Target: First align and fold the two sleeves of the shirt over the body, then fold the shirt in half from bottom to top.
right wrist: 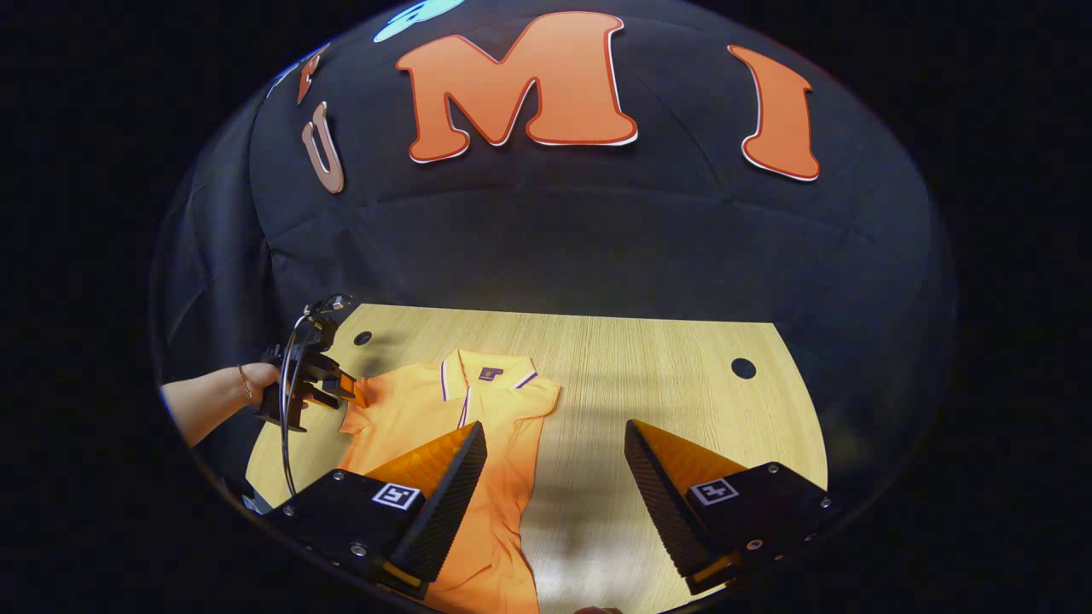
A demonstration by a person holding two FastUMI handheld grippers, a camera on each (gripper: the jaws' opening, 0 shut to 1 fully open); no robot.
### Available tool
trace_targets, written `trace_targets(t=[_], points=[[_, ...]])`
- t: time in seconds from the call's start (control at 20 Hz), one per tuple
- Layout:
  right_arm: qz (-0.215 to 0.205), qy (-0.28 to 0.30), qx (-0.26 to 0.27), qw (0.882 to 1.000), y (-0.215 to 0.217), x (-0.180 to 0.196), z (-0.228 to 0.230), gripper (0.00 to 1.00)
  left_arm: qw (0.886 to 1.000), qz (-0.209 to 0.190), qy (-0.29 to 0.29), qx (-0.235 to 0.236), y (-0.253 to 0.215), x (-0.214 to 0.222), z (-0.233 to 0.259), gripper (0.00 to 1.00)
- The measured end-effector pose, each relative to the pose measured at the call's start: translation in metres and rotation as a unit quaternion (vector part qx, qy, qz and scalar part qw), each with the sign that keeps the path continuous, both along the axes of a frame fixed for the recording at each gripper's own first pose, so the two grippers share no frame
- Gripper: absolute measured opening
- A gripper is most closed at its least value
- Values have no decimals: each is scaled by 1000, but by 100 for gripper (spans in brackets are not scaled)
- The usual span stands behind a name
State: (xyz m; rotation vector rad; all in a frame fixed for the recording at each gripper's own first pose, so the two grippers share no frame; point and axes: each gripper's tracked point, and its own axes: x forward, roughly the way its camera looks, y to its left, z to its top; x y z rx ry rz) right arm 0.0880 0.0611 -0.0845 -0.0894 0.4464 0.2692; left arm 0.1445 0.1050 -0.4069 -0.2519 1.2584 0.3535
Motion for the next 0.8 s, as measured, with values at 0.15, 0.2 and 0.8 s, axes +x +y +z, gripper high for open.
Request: trace_targets(t=[0.15,0.2,0.8], points=[[-1,4,5,1000,-6,-1,-1,99,1000,10,-4,-2,-1,0,-1,61],[1,3,8,1000,-7,-3,-1,99,1000,6,-13,-6,-4,3,2,52],[3,-6,34,999,-34,-14,5,99,987,-97,-105,66,-36,14,94,1]])
